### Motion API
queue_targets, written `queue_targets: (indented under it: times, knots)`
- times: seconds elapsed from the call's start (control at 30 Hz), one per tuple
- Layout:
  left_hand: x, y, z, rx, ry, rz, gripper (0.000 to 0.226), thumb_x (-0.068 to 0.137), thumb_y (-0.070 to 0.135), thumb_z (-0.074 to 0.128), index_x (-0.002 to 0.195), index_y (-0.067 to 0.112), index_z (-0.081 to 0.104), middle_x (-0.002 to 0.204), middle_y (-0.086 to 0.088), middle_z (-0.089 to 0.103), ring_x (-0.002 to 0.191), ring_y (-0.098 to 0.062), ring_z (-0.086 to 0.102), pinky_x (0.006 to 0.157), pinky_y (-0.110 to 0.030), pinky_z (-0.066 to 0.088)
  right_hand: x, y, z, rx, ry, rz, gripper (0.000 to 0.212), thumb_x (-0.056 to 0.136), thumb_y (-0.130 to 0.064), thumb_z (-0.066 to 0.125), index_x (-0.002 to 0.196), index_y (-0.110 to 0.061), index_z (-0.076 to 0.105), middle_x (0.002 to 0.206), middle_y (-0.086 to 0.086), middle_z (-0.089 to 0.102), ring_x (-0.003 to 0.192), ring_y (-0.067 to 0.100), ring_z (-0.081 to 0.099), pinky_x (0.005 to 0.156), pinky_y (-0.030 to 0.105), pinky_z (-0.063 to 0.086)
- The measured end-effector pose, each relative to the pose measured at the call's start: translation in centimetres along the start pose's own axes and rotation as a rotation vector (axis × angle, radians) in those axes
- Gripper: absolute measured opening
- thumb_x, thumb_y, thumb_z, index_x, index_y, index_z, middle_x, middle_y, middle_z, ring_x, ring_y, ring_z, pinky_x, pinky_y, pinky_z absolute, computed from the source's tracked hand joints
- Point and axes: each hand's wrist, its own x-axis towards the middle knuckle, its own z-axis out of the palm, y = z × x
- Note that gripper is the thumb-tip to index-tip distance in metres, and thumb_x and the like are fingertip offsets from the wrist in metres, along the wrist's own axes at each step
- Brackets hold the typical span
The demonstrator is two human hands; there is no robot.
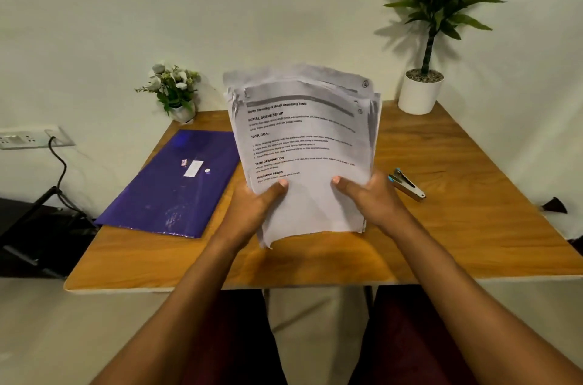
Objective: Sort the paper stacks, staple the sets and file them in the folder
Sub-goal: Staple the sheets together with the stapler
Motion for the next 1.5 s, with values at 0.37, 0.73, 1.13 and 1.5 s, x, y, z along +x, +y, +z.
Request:
queue_targets:
  times: [0.37, 0.73, 1.13, 1.5]
  knots:
    - [-1.5, -2.5, -0.1, -0.019, 0.018, -0.072, 0.026, 0.094, 0.013, 0.068, 0.11, 0.034, 0.061, 0.098, 0.026, 0.074, 0.095, 0.0, 0.071, 0.072, -0.019, 0.059, -0.4, 3.6, 0.7, -0.078, 0.021, 0.146, 0.046, 0.092, -0.042, 0.07, 0.129, -0.017, 0.06, 0.121, 0.004, 0.068, 0.113, 0.026, 0.064, 0.094, 0.043, 0.056]
    - [-2.2, -3.6, 0.2, -0.096, 0.16, -0.148, 0.028, 0.094, 0.026, 0.068, 0.118, 0.034, 0.055, 0.112, 0.007, 0.07, 0.1, -0.018, 0.07, 0.066, -0.033, 0.063, -2.2, 5.3, 1.7, 0.21, 0.093, 0.23, 0.021, 0.093, -0.026, 0.072, 0.109, -0.032, 0.06, 0.105, -0.012, 0.07, 0.104, 0.019, 0.069, 0.08, 0.029, 0.06]
    - [-2.1, -2.4, 3.1, -0.531, 0.122, -0.237, 0.045, 0.098, 0.002, 0.059, 0.139, 0.018, 0.052, 0.128, -0.002, 0.07, 0.118, -0.025, 0.067, 0.085, -0.038, 0.061, -1.7, 2.3, 3.3, 0.664, 0.126, 0.168, 0.049, 0.092, -0.003, 0.068, 0.136, -0.021, 0.056, 0.125, 0.004, 0.071, 0.115, 0.026, 0.068, 0.092, 0.046, 0.059]
    - [2.2, 2.5, -7.6, -0.011, -0.093, -0.148, 0.037, 0.084, 0.013, 0.07, 0.121, 0.006, 0.065, 0.109, -0.012, 0.076, 0.101, -0.033, 0.074, 0.08, -0.04, 0.063, -0.2, 1.0, -4.7, 0.278, -0.009, 0.051, 0.048, 0.076, -0.017, 0.077, 0.12, -0.029, 0.061, 0.11, -0.012, 0.075, 0.108, 0.012, 0.07, 0.091, 0.034, 0.058]
